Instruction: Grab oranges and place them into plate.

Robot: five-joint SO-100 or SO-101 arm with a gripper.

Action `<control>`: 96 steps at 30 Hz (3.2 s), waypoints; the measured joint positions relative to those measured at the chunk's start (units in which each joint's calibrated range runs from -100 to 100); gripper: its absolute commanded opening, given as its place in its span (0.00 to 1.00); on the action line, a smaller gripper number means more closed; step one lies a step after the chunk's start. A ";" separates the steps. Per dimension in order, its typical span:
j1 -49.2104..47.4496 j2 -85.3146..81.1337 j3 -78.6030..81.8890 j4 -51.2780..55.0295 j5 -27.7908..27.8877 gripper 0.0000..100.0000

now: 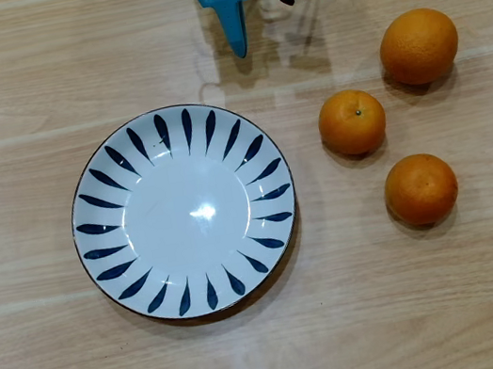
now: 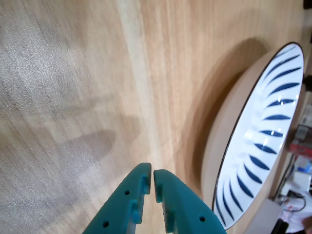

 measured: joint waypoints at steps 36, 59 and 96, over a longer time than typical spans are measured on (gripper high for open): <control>0.00 0.00 0.00 0.00 0.00 0.02; -10.72 25.98 -47.19 24.20 -3.29 0.02; -27.18 76.01 -106.95 42.29 -45.38 0.30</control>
